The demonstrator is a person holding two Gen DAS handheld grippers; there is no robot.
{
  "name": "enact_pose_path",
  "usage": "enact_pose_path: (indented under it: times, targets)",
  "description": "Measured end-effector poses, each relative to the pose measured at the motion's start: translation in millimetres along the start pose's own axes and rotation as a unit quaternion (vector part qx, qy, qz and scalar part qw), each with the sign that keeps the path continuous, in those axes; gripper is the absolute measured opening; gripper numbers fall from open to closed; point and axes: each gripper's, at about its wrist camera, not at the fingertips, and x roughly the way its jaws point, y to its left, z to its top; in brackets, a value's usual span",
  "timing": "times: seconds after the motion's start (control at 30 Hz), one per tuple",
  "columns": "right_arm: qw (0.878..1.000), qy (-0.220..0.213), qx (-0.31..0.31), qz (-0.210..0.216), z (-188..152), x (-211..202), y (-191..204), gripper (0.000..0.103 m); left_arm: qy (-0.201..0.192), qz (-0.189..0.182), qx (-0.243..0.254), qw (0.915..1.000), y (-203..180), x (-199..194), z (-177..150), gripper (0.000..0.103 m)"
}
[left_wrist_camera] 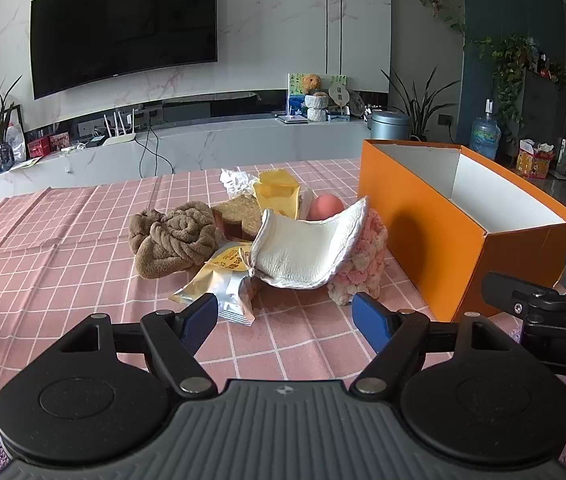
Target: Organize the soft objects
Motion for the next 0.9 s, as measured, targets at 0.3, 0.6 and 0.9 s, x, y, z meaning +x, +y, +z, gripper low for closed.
enact_pose_path:
  times: [0.3, 0.6, 0.9]
  targets:
    - [1.000, -0.004, -0.003, -0.003, 0.9, -1.3, 1.4, 0.100, -0.007, -0.001, 0.000, 1.0000, -1.2, -3.6, 1.3, 0.090]
    - [1.000, -0.004, -0.001, -0.005, 0.3, -2.6, 1.1, 0.100, -0.008, 0.001, 0.000, 1.0000, -0.4, -4.7, 0.5, 0.090]
    - [1.000, 0.000, -0.001, -0.005, -0.4, -2.3, 1.0, 0.100, -0.007, 0.001, -0.001, 1.0000, 0.5, -5.2, 0.5, 0.090]
